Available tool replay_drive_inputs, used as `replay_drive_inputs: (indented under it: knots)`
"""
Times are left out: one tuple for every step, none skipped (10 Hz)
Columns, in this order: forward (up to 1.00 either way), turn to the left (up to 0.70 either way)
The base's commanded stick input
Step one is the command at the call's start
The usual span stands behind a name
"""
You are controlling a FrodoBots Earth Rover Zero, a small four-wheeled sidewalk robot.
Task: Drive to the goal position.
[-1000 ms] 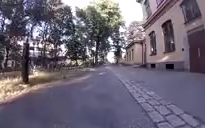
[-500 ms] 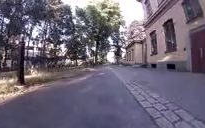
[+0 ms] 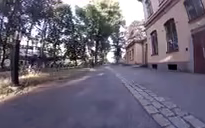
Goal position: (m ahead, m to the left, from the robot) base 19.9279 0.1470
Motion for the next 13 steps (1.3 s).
replay_drive_inputs:
  knots:
    - [0.45, 0.00]
    - [0.45, 0.00]
    - [0.45, 0.00]
    - [0.45, 0.00]
    - [0.45, 0.00]
    - [0.45, 0.00]
    - [0.45, 0.00]
    - [0.45, 0.00]
    - [0.45, 0.00]
    - [0.45, 0.00]
    - [0.45, 0.00]
    - [0.45, 0.00]
    - [0.45, 0.00]
